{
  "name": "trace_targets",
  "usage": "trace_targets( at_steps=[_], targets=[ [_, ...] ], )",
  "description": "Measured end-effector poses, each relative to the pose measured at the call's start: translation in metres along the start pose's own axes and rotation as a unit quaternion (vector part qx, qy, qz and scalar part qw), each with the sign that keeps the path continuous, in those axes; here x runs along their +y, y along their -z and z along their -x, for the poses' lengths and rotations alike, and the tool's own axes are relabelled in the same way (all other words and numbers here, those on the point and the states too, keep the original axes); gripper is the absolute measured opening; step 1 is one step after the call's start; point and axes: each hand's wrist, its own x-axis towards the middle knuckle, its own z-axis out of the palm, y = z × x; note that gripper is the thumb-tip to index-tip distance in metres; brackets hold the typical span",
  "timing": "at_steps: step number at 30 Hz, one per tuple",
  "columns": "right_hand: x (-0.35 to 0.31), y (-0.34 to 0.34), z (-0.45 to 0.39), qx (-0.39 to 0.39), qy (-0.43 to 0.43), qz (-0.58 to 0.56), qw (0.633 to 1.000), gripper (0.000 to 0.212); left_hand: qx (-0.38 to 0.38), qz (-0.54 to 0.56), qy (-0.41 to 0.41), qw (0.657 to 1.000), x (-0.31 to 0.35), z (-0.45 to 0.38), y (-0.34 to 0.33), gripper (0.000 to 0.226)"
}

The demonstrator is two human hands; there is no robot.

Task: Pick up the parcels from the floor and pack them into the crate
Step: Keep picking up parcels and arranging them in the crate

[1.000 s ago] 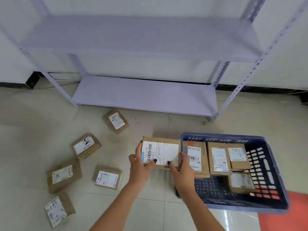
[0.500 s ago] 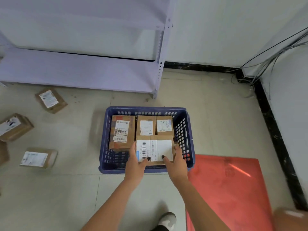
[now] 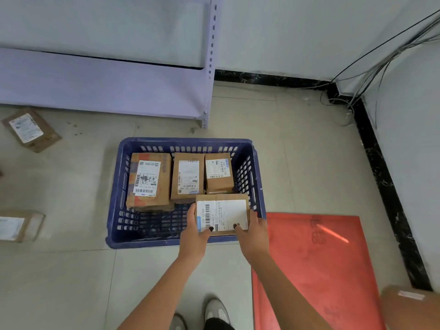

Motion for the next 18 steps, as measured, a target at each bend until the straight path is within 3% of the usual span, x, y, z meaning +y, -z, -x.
trace_targets(
  at_steps=[10,18],
  targets=[
    [0.039,-0.047,-0.105,-0.044,0.027,0.191,0.980,0.063,-0.029,-0.020,0.019,0.999,-0.047,-0.098,-0.069,0.075],
    [0.056,-0.074,-0.149,-0.070,0.033,0.240,0.968,0.067,-0.063,-0.020,0.062,0.996,-0.079,-0.143,-0.087,0.076]
  ],
)
